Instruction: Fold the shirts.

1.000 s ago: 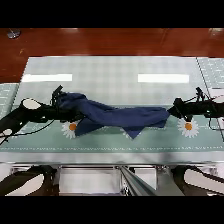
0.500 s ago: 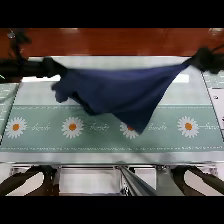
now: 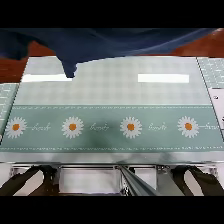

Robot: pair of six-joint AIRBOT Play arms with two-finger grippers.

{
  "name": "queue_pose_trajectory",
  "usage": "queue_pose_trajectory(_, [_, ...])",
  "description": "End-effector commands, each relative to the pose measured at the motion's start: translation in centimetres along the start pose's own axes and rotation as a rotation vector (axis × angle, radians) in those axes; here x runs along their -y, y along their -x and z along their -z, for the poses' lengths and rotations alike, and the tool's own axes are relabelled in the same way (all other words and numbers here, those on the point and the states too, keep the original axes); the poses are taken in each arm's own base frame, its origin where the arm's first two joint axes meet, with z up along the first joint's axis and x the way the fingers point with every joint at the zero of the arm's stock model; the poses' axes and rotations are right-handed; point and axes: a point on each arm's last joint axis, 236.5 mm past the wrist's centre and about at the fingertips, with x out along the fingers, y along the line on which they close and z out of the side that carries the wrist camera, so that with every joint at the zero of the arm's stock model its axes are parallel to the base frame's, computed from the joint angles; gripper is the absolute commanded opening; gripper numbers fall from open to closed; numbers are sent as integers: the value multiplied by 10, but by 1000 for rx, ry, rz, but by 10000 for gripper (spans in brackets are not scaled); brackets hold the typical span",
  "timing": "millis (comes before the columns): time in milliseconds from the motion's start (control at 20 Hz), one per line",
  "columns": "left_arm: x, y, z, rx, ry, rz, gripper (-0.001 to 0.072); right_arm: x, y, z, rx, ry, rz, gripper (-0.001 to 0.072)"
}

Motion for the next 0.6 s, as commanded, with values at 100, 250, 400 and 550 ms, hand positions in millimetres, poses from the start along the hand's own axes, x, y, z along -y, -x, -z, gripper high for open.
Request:
queue_pose_trajectory(100, [63, 61, 26, -53, -116, -90, 16, -15, 77, 7, 27, 95, 100, 30])
queue_pose_trajectory(250, [61, 74, 46, -81, -81, -166, 16, -17, 79, 26, -50, 86, 95, 30])
queue_pose_trajectory(400, [46, 62, 92, -213, 39, -140, 16, -16, 79, 34, -82, 80, 97, 30])
queue_pose_trajectory(550, [11, 28, 162, -395, 236, -83, 16, 8, 63, 67, -201, 49, 146, 31])
